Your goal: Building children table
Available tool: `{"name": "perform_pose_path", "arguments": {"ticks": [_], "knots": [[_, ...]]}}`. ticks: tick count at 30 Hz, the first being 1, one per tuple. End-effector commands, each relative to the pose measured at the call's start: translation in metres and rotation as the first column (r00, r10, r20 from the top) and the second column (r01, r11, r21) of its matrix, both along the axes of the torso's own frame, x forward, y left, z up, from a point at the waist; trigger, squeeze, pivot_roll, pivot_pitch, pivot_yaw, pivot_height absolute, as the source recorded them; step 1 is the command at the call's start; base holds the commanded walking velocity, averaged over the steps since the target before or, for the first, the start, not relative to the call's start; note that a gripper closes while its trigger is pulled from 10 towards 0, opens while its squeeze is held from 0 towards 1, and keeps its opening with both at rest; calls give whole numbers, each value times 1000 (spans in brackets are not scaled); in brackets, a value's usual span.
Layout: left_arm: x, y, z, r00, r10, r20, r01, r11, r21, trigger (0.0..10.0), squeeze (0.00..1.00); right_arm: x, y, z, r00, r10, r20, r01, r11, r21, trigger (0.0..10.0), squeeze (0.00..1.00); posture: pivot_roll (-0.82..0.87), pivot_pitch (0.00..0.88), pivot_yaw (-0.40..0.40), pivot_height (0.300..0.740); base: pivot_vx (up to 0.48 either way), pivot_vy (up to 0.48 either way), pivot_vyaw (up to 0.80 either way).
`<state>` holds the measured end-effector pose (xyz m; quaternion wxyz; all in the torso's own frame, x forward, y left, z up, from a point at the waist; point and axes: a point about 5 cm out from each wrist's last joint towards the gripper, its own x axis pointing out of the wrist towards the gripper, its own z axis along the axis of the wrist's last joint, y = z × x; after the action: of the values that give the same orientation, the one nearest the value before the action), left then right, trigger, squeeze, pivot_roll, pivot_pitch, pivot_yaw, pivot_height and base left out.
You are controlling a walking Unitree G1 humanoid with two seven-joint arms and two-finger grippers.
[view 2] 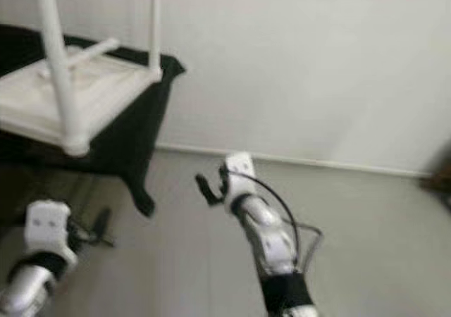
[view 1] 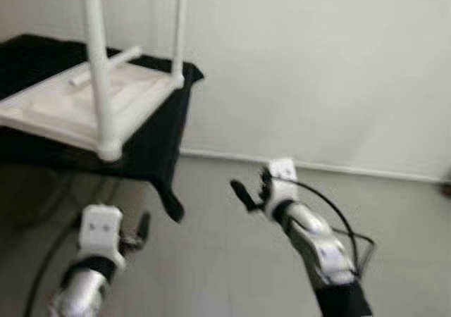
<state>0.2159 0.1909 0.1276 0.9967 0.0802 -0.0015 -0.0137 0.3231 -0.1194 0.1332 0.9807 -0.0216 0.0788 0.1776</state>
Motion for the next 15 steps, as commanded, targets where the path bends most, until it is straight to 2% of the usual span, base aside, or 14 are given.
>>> {"name": "perform_pose_path", "arguments": {"ticks": [1, 2, 5, 6, 11, 15], "knots": [[2, -9, 1, 999, -48, 12, 47, 999, 14, 10000, 0, 0, -11, -6, 999, -46, -17, 45, 999, -24, 10000, 0, -69, 1, -128, 740, 0, 0, 0], [6, -9, 5, 999, -48, 19, 48, 998, 36, 10000, 0, 2, -8, -6, 999, -39, -14, 39, 998, -43, 10000, 0, -89, 0, -88, 740, 0, 0, 0], [10, -8, 5, 999, -30, 16, 29, 998, 63, 10000, 0, 3, -8, -6, 999, -46, -8, 45, 998, -46, 10000, 0, -93, 0, -71, 740, 0, 0, 0], [12, -9, 4, 999, -41, 4, 41, 997, 63, 10000, 0, 5, -7, -6, 999, -50, 1, 50, 998, -50, 10000, 0, -98, 0, -38, 740, 0, 0, 0], [15, -8, 3, 998, -61, -6, 62, 997, 54, 10000, 0, 10, -7, -5, 999, -52, 5, 52, 997, -55, 10000, 0, -100, 0, -16, 740, 0, 0, 0], [21, -7, 7, 998, -58, 19, 57, 997, 46, 10000, 0, 14, -4, -5, 999, -48, 17, 49, 996, -70, 10000, 0, -91, 0, -5, 740, 0, 0, 0]]}}
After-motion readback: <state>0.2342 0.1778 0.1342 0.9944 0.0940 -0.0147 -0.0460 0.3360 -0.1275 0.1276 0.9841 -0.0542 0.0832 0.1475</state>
